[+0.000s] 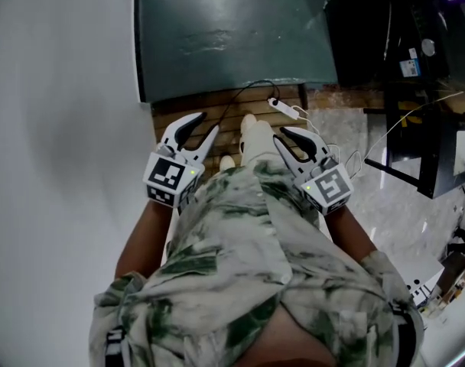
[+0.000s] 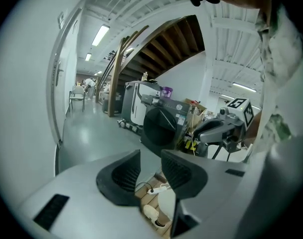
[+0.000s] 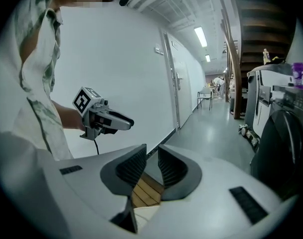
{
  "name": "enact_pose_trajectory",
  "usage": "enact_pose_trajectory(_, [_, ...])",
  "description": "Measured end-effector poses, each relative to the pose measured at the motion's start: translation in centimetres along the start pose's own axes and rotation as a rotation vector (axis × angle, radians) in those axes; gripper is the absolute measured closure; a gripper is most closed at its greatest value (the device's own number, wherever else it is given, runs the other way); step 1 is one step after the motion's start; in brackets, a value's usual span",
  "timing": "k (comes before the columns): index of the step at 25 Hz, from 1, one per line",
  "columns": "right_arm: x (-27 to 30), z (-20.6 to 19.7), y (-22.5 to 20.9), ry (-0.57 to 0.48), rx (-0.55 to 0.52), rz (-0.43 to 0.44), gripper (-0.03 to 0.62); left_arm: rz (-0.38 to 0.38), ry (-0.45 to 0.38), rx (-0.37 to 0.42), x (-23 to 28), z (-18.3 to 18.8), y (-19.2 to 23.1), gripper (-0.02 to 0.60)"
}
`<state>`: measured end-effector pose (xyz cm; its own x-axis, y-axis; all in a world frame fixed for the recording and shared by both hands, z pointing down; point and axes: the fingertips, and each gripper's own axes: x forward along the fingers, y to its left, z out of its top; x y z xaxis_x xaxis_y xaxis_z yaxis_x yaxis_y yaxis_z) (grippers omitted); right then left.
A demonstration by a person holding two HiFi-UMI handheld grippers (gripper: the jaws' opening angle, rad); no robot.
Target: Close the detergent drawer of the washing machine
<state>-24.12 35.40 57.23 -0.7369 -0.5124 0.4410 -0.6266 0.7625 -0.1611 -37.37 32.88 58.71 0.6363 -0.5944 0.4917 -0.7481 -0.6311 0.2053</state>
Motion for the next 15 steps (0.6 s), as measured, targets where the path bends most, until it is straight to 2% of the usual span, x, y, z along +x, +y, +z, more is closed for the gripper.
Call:
enact_pose_trajectory(4, [2.9, 2.9, -7.0, 0.033, -0.027, 0.043, 0.513, 0.023, 0.035, 0.018, 4.9, 5.1, 3.1, 0.451])
enact_pose_trajectory(7, [3.8, 7.0, -11.8, 0.074, -0.012, 0.055, 0.52, 0.038, 0.049, 0.018, 7.1, 10.4, 4.5, 0.451])
enact_pose_trajectory(11, [4.3, 12.7, -14.8, -0.006, -0.004, 0.081, 0.523, 0.06, 0.035, 0.02, 7.6, 17.3, 6.0, 0.451])
enact_pose_trajectory(15, [4.6, 16.7, -16.8, -0.015, -0.048, 0.091, 0.525, 0.061, -0.002, 0.024, 8.1, 22.8, 7.0, 0.451])
